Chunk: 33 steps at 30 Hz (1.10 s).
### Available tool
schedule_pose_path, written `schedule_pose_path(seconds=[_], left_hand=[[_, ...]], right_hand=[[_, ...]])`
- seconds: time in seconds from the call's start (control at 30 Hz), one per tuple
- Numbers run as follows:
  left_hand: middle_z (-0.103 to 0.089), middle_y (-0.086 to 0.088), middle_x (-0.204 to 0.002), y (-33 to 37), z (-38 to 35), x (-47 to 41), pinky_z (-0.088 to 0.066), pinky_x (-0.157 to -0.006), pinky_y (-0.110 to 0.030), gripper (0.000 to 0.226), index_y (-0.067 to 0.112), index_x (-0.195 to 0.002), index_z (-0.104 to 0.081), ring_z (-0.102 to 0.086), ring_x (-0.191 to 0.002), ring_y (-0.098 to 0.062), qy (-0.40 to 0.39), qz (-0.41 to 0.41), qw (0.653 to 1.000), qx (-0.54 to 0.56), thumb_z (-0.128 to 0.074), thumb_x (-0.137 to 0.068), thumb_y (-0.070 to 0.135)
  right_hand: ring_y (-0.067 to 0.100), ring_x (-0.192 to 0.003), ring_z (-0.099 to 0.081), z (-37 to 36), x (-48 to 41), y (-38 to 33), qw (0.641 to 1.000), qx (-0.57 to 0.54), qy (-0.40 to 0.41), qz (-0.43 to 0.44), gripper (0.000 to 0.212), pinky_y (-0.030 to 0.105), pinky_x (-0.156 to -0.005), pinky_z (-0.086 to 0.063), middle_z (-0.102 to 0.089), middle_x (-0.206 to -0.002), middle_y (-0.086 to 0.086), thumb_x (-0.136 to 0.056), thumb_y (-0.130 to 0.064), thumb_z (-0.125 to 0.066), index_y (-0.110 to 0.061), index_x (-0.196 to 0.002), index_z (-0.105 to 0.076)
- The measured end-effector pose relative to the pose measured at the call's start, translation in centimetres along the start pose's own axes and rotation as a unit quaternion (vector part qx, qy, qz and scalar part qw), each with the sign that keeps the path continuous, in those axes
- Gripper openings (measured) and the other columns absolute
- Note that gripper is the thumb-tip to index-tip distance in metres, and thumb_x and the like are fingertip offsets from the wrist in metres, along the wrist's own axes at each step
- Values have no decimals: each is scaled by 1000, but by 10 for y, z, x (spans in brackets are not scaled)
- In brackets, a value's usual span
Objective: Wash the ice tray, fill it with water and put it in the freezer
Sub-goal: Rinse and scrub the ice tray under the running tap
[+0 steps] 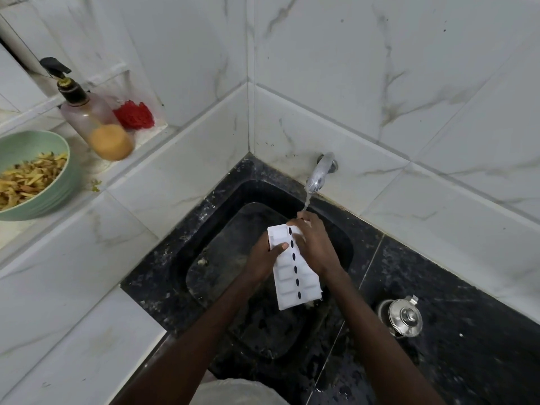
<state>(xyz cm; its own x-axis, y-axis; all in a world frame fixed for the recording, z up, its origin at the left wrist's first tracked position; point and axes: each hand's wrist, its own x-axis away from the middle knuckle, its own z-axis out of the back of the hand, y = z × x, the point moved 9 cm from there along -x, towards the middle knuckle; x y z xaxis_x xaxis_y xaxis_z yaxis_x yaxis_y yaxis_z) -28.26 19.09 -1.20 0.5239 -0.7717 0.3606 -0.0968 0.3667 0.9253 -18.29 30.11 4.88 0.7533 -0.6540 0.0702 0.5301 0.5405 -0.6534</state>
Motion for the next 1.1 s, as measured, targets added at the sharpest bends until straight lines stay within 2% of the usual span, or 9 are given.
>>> schedule_pose_path(seconds=[0.13, 0.3, 0.4, 0.53, 0.63, 0.73, 0.87, 1.03, 1.1], left_hand=[[-72, 5, -109, 8, 2, 2, -54, -61, -13, 31, 7, -129, -61, -73, -86, 4, -3, 0, 1000, 20, -67, -99, 8], [-75, 1, -116, 9, 7, -1, -54, -70, -13, 33, 10, -130, -64, -74, -91, -1, -4, -11, 1000, 26, -70, -98, 15], [-74, -7, -122, 10, 9, 0, -55, -71, -16, 34, 6, -132, -63, -74, -93, 0, 5, -11, 999, 51, -68, -99, 11], [-75, -5, -122, 11, 10, 2, -63, -80, -36, 34, 13, -132, -64, -75, -103, -17, 14, -1, 995, 101, -70, -98, 18], [-76, -5, -120, 3, 12, 2, -61, -90, -56, 35, 15, -130, -65, -75, -107, -27, 22, 29, 988, 152, -72, -97, 22], [-75, -7, -123, 0, 16, 1, -59, -92, -60, 35, 14, -133, -63, -74, -110, -31, 30, 40, 980, 194, -68, -100, 24], [-71, -9, -130, 3, 23, -1, -59, -88, -62, 43, 14, -138, -53, -71, -115, -35, 36, 40, 969, 240, -68, -101, 28], [-71, -12, -128, -2, 9, 3, -63, -76, -51, 43, 14, -137, -50, -74, -108, -31, 26, 69, 966, 247, -68, -100, 26], [-72, -12, -128, -2, 15, -1, -62, -84, -58, 43, 12, -138, -51, -73, -111, -34, 39, 61, 962, 265, -68, -100, 25]], right_hand=[[26, -137, -47, 9, -6, 10, 999, 41, 7, 8, 32, 27, -109, -35, -38, -157, 8, -104, -25, -56, -18, -135, -61], [20, -135, -46, 17, -14, 20, 1000, 20, 6, 7, 36, 34, -111, -44, -37, -153, 4, -96, -32, -70, -21, -130, -64], [10, -125, -47, 22, -19, 25, 999, -1, 27, -17, 40, 28, -102, -45, -42, -145, 2, -90, -37, -78, -19, -123, -67], [4, -105, -56, 29, -16, 29, 993, -59, 92, -46, 39, 19, -89, -49, -55, -124, -3, -84, -35, -84, -20, -117, -69], [-10, -99, -57, 30, -8, 28, 983, -115, 124, -72, 30, 3, -81, -41, -58, -114, -12, -89, -28, -81, -23, -116, -69], [-11, -109, -53, 18, -5, 27, 990, -101, 89, -54, 37, -2, -92, -34, -57, -130, -8, -97, -28, -73, -18, -132, -67], [2, -128, -46, 7, -3, 31, 995, -83, 33, -31, 42, 30, -112, -40, -51, -148, 1, -102, -31, -66, -19, -142, -64], [12, -146, -37, 6, -8, 33, 991, -108, -22, -70, 48, 23, -111, -27, -33, -163, 1, -104, -41, -60, -27, -149, -55], [-2, -141, -40, 14, -7, 34, 991, -115, -32, -63, 43, 12, -108, -29, -32, -162, -4, -103, -41, -62, -29, -144, -62]])
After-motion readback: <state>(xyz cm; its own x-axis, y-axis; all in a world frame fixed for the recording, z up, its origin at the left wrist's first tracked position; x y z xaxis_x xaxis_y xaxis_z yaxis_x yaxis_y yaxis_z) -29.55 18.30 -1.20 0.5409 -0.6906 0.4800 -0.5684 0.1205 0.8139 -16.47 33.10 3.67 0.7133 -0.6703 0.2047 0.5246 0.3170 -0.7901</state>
